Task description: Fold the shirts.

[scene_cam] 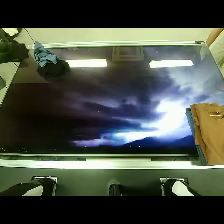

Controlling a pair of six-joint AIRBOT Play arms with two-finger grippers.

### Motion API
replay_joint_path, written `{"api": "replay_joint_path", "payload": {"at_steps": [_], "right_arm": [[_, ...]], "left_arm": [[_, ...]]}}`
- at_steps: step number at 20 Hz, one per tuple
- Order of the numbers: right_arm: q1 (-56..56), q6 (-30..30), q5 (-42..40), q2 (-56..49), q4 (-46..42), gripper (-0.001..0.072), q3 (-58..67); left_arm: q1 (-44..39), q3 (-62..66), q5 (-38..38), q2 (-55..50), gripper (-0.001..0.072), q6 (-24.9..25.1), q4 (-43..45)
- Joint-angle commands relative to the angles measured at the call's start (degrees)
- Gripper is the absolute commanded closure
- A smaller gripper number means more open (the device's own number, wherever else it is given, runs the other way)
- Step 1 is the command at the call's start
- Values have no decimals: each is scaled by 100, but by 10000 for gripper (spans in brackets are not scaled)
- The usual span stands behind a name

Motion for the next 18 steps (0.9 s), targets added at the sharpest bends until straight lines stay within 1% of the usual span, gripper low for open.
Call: {"api": "replay_joint_path", "payload": {"at_steps": [1,2,3,4,5,6,7,8,10,18], "right_arm": [[2260,691,37,-83,-92,42,-11],[2852,988,503,-258,-348,42,-247],[3292,1115,894,-437,-442,42,-492],[3644,1150,1161,-605,-433,41,-745],[3945,1165,1309,-750,-444,39,-981],[4162,1165,1353,-848,-498,37,-1145],[4341,1167,1351,-925,-640,10,-1244],[4463,1165,1373,-981,-758,7,-1268],[4559,1099,1440,-1010,-776,13,-1266],[4557,1102,1436,-1005,-739,22,-1266]], "left_arm": [[-72,-455,-1300,-177,359,-844,1543],[-72,-935,-1759,-166,148,-1023,1453],[-98,-1587,-2037,-76,105,-990,1283],[-136,-2275,-1941,125,106,-933,1058],[-181,-2992,-1582,452,106,-964,857],[-229,-3510,-1169,778,106,-1145,774],[-271,-3910,-817,1095,106,-1261,776],[-289,-4133,-629,1303,106,-1248,778],[-286,-4258,-564,1469,106,-1250,778],[-289,-4260,-557,1434,106,-1250,776]]}}
